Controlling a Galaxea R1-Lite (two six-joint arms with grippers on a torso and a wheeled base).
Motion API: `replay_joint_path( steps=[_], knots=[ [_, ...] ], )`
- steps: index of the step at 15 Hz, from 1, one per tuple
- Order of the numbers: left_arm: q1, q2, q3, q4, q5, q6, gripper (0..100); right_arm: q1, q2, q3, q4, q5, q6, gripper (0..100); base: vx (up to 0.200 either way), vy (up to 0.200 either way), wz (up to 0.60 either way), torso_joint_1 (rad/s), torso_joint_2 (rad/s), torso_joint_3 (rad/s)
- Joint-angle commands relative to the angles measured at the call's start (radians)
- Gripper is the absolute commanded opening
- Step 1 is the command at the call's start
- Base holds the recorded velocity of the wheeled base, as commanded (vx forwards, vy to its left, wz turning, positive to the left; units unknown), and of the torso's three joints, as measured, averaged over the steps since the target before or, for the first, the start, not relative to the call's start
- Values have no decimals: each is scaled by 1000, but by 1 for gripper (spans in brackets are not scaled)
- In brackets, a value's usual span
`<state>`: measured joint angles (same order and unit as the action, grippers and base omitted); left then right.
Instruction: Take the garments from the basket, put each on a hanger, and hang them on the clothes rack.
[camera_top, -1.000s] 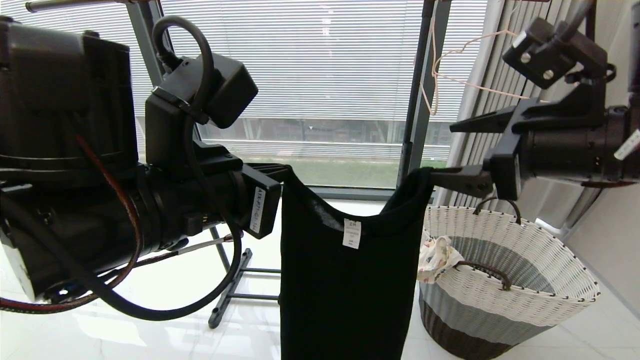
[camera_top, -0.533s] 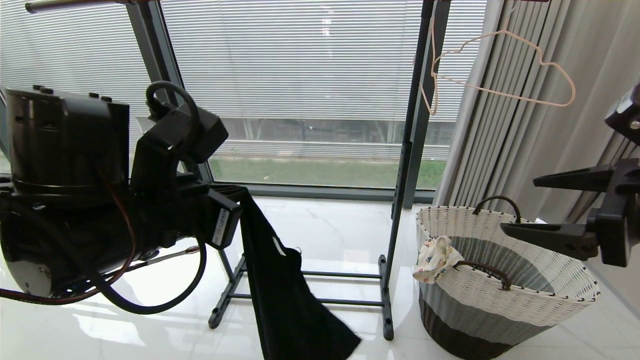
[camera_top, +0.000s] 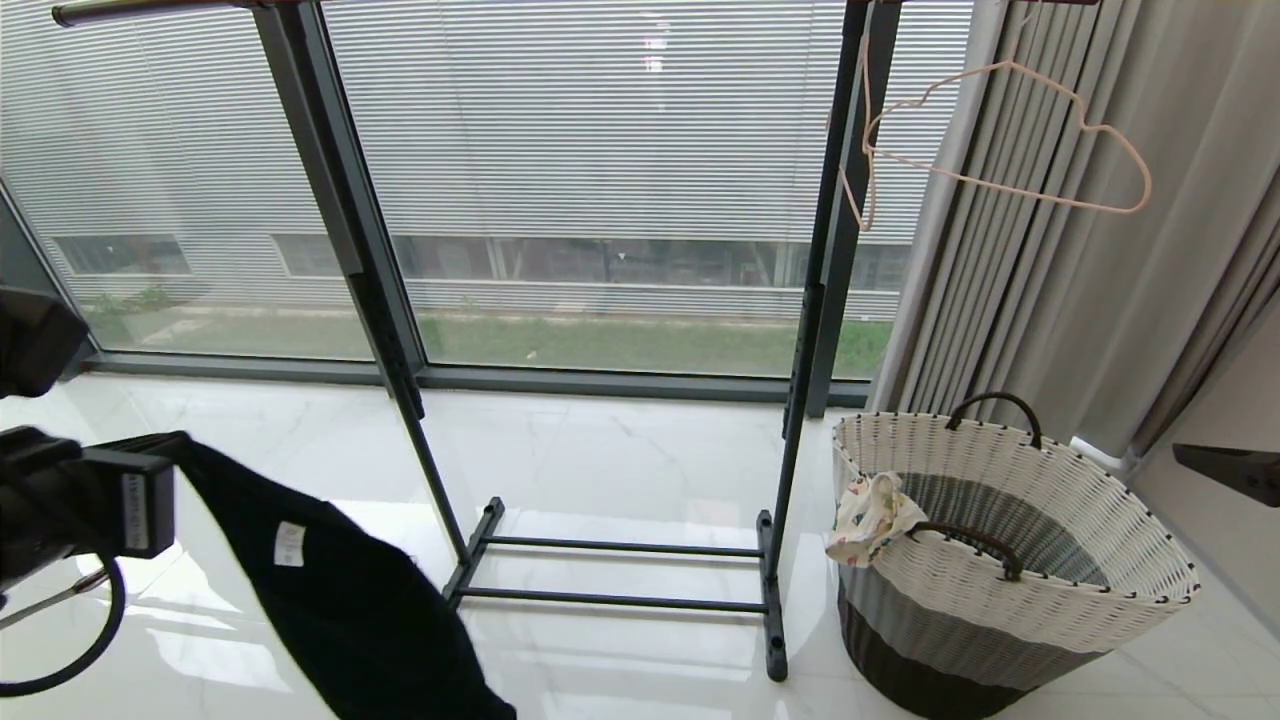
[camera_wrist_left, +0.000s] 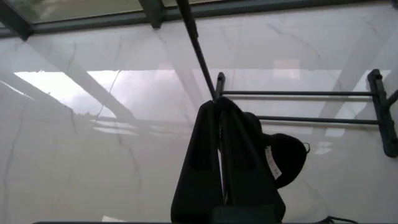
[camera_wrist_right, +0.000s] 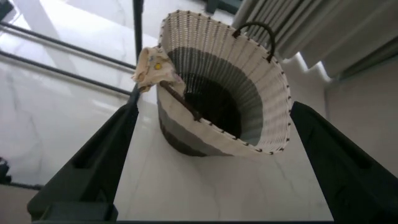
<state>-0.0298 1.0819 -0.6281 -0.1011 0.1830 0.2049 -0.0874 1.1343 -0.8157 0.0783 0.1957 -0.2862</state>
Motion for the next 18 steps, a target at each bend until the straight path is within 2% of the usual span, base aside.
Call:
replay_joint_path(
  steps=[1, 3, 8, 15, 18],
  knots=[
    [90, -123, 73, 0, -11, -35, 0, -38, 2, 101, -81, 1, -7, 100, 0, 0, 0, 0, 0, 0],
    [137, -108, 79, 0, -10, -45, 0, -54, 1, 141, -135, -1, -44, 100, 0, 0, 0, 0, 0, 0],
    [143, -99, 82, 0, -19, -50, 0, -61, -2, 182, -153, -18, -90, 100, 0, 0, 0, 0, 0, 0],
    [142, -91, 84, 0, -39, -48, 0, -61, 19, 185, -190, -18, -90, 100, 0, 0, 0, 0, 0, 0],
    [142, -91, 84, 0, -39, -47, 0, -61, 19, 185, -190, -15, -88, 100, 0, 0, 0, 102, -320, -201]
  ],
)
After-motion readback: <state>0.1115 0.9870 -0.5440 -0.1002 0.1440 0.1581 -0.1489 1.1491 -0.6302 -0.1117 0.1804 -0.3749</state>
